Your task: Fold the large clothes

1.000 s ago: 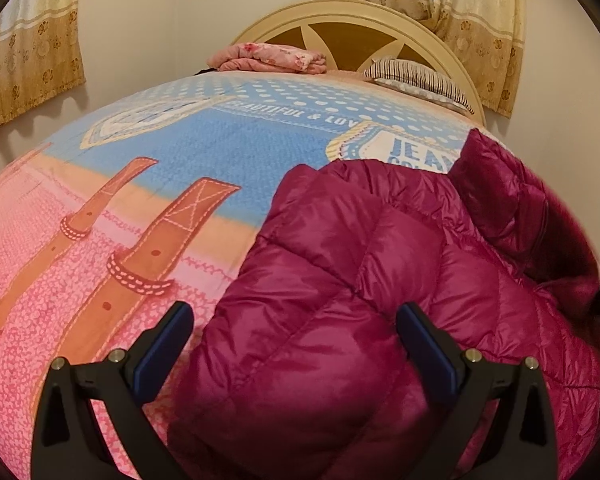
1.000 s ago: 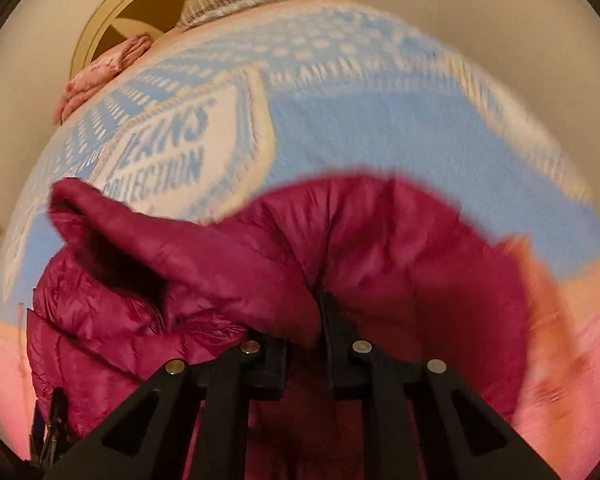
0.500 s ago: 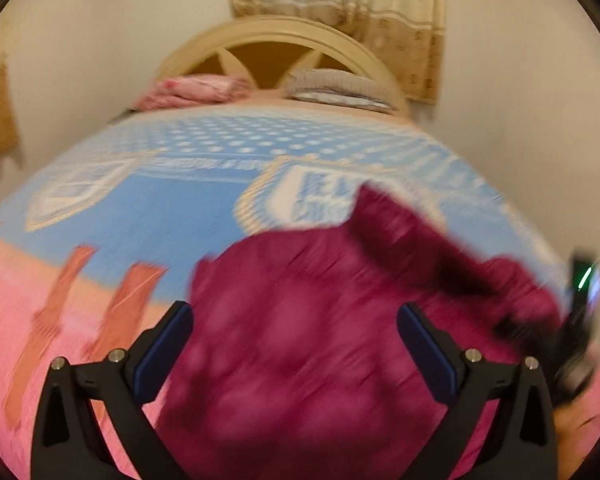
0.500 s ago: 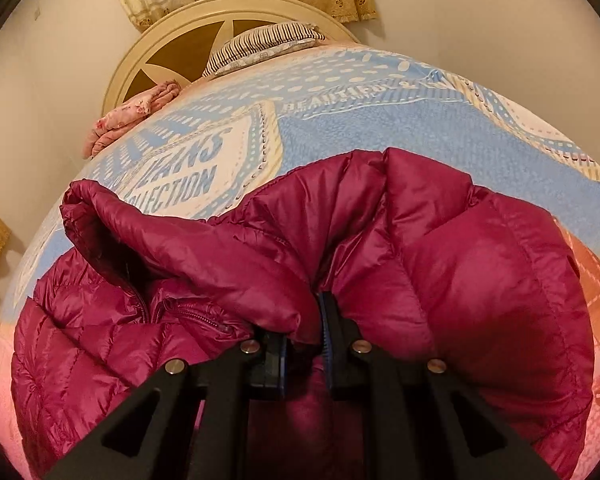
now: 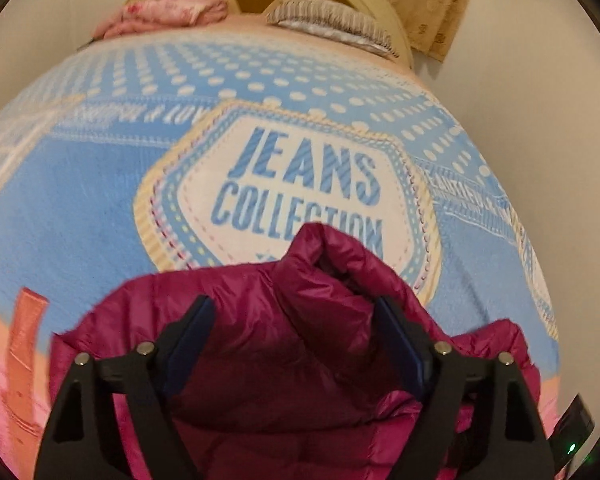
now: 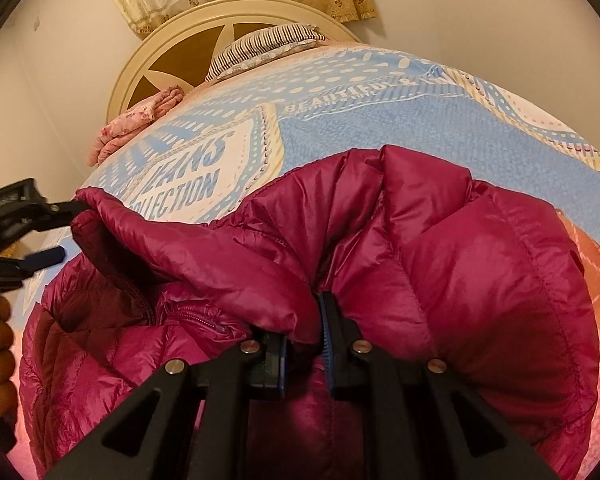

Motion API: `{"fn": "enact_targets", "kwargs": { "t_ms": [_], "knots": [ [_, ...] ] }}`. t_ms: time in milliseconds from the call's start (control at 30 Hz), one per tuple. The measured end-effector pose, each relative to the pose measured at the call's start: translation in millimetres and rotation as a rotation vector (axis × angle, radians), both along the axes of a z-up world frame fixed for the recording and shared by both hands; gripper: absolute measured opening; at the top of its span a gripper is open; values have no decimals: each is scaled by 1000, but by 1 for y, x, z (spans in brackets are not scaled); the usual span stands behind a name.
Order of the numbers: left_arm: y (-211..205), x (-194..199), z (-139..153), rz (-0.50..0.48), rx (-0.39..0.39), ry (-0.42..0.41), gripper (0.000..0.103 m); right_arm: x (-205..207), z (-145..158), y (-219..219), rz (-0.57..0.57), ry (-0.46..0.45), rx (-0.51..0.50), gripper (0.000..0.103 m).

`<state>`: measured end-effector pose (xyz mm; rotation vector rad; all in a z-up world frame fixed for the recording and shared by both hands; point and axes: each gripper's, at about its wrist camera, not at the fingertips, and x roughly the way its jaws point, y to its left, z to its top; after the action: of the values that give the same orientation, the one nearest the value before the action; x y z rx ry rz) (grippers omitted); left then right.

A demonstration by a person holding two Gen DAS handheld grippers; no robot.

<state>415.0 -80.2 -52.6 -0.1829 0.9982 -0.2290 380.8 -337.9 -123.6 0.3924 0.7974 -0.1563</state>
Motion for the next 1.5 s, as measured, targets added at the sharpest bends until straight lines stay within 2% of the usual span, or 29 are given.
{"fn": "enact_targets", "kwargs": {
  "t_ms": [100, 167, 267, 333, 433, 500, 567, 633, 700, 833, 967, 1067, 1200, 1300, 1400, 1433, 1467, 1500],
  "knots": [
    [6, 7, -6, 8, -33, 35, 76, 0, 0, -1, 1, 0, 0, 14],
    [6, 11, -8, 5, -47, 55, 62, 0, 0, -1, 1, -2, 4, 14],
    [12, 12, -7, -8, -140, 98, 45, 0, -1, -2, 1, -4, 9, 14],
    [13, 8, -1, -10, -155, 95, 37, -1, -1, -1, 2, -4, 9, 14],
    [1, -3, 8, -64, -120, 50, 37, 0, -2, -2, 2, -4, 10, 14],
    [-4, -3, 12, -86, -117, 34, 43, 0, -1, -1, 2, -4, 7, 14],
    [-5, 1, 16, -65, -133, 37, 72, 0, -2, -2, 2, -4, 9, 14],
    [-3, 7, 18, -39, -170, 30, 86, 0, -1, -2, 2, -4, 9, 14],
    [-6, 11, 17, -28, -157, 53, 86, 0, -2, -2, 2, -4, 9, 14],
    [-8, 4, 8, -36, -126, 64, 69, -1, -1, -2, 2, -4, 9, 14],
    [1, -2, 0, -35, -187, 80, 69, 0, -1, -2, 2, -4, 9, 14],
    [7, 2, -6, 7, -172, 104, 70, 0, -2, -2, 3, -4, 9, 14],
    [23, 17, -16, 67, -222, 165, 70, -1, -2, -2, 3, -4, 9, 14],
    [16, 26, -23, 51, -187, 204, 70, 0, -2, -2, 3, -5, 10, 14],
    [6, 27, -29, 25, -166, 209, 69, 0, -2, -2, 3, -5, 10, 14],
    [4, 26, -31, 14, -171, 209, 57, 0, -2, -2, 3, -5, 11, 14],
    [3, 24, -32, 2, -176, 211, 31, 0, -2, -2, 3, -5, 11, 14],
    [2, 21, -33, -15, -186, 218, 20, -1, -2, -2, 3, -4, 10, 14]
  ]
}}
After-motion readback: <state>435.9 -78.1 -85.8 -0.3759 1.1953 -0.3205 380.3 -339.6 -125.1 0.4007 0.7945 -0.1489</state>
